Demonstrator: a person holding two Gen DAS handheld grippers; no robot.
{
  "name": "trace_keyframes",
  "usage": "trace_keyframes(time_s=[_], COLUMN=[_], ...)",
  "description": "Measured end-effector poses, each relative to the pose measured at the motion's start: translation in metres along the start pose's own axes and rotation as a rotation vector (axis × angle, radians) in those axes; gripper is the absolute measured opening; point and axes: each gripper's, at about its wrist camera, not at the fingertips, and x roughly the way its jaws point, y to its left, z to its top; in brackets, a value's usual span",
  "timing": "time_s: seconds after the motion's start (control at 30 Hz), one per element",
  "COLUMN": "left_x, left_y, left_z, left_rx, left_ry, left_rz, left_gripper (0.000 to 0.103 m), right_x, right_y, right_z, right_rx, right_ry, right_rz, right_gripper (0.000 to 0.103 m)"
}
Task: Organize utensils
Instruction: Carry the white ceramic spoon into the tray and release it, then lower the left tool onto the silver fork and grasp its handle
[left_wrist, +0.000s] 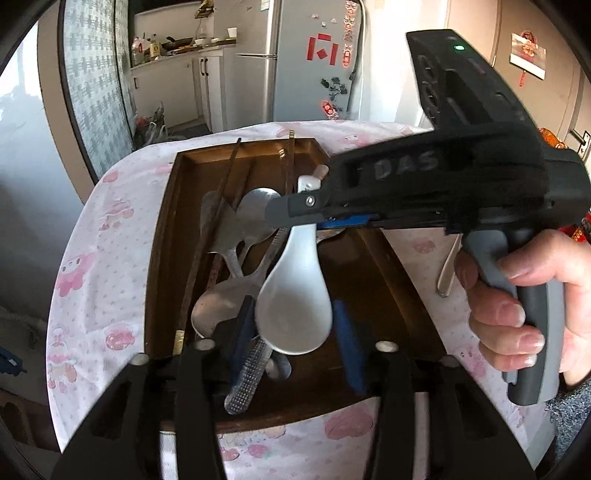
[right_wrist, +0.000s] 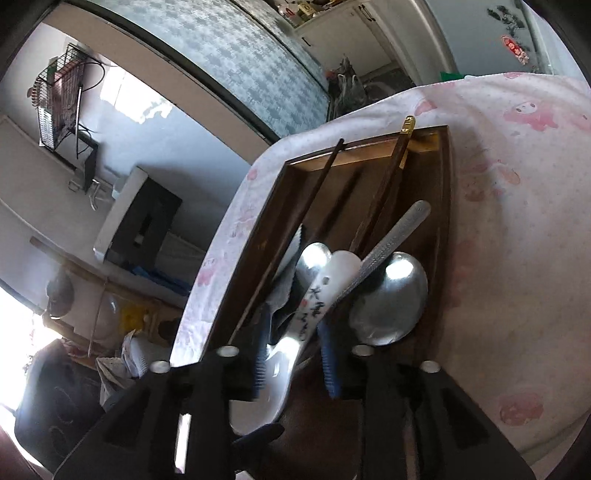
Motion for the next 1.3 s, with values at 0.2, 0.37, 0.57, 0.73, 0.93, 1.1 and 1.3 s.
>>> trace_keyframes(time_s=[0.2,0.37,0.57,0.73,0.93,1.1,1.3], left_x=[-0.032,-0.052,-0.041,-0.01,0.024,0.041,0.051], left_y=[-0.003,-0.03,-0.091,-0.127,-0.157,-0.16,-0.158], left_z=[0.0,0.001,-0.001,0.003,0.006,0.01,0.017], left_rx=[0.02,0.072,0.212,0.257,0.29,0.291,0.275], left_ry=[-0.07,-0.105,-0.088,-0.052,-0.021,-0.001,0.0], left_rz=[0.025,-0.041,-0.114,-0.179,-0.221,-0.206,-0.203], left_gripper=[0.081,0.084,0.084,0.084,0.084,0.084,0.084], right_x=[-0.05,-0.102,-0.161,-0.183,-0.183,-0.169,-0.156], right_y=[0.007,-0.014,-0.074,-0.126,-0.161,-0.181,-0.182], right_z=[-0.003,-0.005,-0.018,-0.034,-0.038,-0.032,-0.021], right_rx=[-0.099,-0.099,-0.018,0.049,0.09,0.104,0.055], right_ry=[-0.039,-0.096,-0.171,-0.177,-0.183,-0.182,-0.201], right_rz=[-0.043,-0.088,-0.166,-0.219,-0.293,-0.307,-0.291], right_gripper=[0.068,0.073,0.073,0.058,0.052,0.052,0.046])
